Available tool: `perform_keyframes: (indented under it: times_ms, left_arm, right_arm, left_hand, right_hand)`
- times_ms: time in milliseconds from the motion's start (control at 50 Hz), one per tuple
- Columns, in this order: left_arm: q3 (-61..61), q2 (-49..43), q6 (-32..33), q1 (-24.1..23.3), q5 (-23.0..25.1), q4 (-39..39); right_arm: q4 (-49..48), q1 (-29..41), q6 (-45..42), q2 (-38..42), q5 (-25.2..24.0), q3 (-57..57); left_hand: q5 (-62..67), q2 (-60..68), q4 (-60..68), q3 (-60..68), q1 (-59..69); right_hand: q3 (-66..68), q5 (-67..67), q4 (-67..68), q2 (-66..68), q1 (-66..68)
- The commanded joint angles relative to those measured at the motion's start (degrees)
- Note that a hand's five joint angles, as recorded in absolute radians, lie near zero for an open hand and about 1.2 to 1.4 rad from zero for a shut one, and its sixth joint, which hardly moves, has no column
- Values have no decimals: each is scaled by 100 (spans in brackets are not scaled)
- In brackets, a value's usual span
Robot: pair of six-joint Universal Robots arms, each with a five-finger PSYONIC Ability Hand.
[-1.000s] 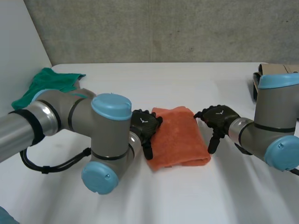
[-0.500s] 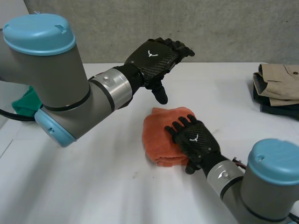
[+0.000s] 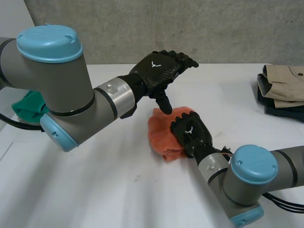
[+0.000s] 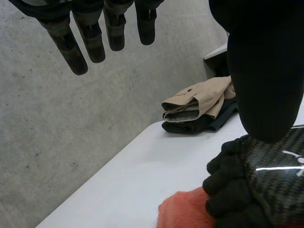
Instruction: Fold the laundry.
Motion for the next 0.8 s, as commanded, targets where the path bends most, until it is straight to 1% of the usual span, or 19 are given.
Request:
perform_keyframes:
  times_ms: [20,100,200,260,300,340,360,420,460,500,520,580,600,660,680,740,760,800]
  left_arm:
    - [9,32,7,22,-8,-1]
    - [53,85,-2,75,-25,26]
    - [115,252,-11,259,-34,69]
    - [132,515,-63,312,-104,157]
    - [132,595,-133,321,-139,219]
    - [132,630,-186,321,-148,254]
    - [132,639,-213,313,-157,254]
    - [97,639,-265,313,-166,263]
    - [53,639,-266,304,-166,263]
    - [44,630,-266,295,-175,263]
    - [36,621,-266,286,-175,254]
    - [-52,604,-266,277,-166,263]
    - [-78,595,-266,269,-166,263]
    - [-123,569,-266,269,-166,263]
    - [-123,560,-266,269,-166,263]
    - [-123,525,-266,251,-166,263]
    - [-131,499,-266,242,-166,263]
    - [-140,481,-266,242,-166,263]
  right_arm:
    - [15,-3,52,-24,5,-325]
    - [15,-169,78,-226,31,-781]
    - [15,-793,245,-586,-13,-1387]
    - [15,-1224,508,-674,-4,-1958]
    - [6,-1636,780,-692,-39,-2363]
    - [6,-1944,1017,-701,-57,-2635]
    - [-20,-2267,1253,-692,-74,-2924]
    - [-91,-2709,1632,-578,-171,-3295]
    - [-257,-3130,1958,-324,-390,-3611]
    - [-363,-3403,2073,-87,-566,-3796]
    - [-407,-3648,2117,149,-767,-3979]
    - [-416,-3983,2152,528,-1032,-4253]
    - [-416,-4167,2152,843,-1189,-4410]
    - [-399,-4441,2170,1293,-1480,-4596]
    - [-398,-4581,2170,1573,-1698,-4675]
    - [-390,-4784,2179,1952,-2077,-4772]
    - [-390,-4923,2187,2197,-2365,-4816]
    - [-390,-5030,2187,2375,-2631,-4825]
  left_hand:
    - [-182,-102,-115,-200,-16]
    - [-182,-102,-115,-200,-16]
    - [-165,-85,-98,-184,1]
    - [-165,-85,-98,-184,1]
    - [-165,-85,-98,-184,1]
    - [-165,-85,-98,-184,1]
    - [-165,-85,-98,-184,1]
    - [-165,-85,-98,-184,1]
    - [-165,-85,-98,-184,1]
    - [-165,-85,-98,-184,1]
    - [-165,-85,-98,-184,1]
    - [-165,-85,-98,-184,1]
    - [-165,-85,-98,-184,1]
    - [-148,-69,-81,-167,17]
    - [-165,-85,-98,-183,1]
    - [-165,-85,-98,-183,1]
    - [-148,-69,-81,-167,17]
    - [-165,-85,-98,-184,1]
  right_hand:
    - [2237,2838,2212,2141,2667]
    - [2237,2838,2212,2141,2667]
    - [2237,2838,2212,2141,2667]
    - [2237,2838,2212,2141,2667]
    - [2237,2838,2212,2141,2667]
    - [2237,2838,2212,2141,2667]
    - [2237,2838,2212,2141,2667]
    - [2237,2838,2212,2141,2667]
    - [2237,2838,2212,2141,2667]
    - [2237,2838,2212,2141,2667]
    - [2237,2838,2212,2141,2667]
    - [2237,2838,2212,2141,2667]
    - [2237,2838,2212,2141,2667]
    - [2237,2838,2212,2141,2667]
    - [2237,2838,2212,2141,2667]
    - [2237,2838,2212,2141,2667]
    - [2237,2838,2212,2141,2667]
    - [2237,2838,2212,2141,2667]
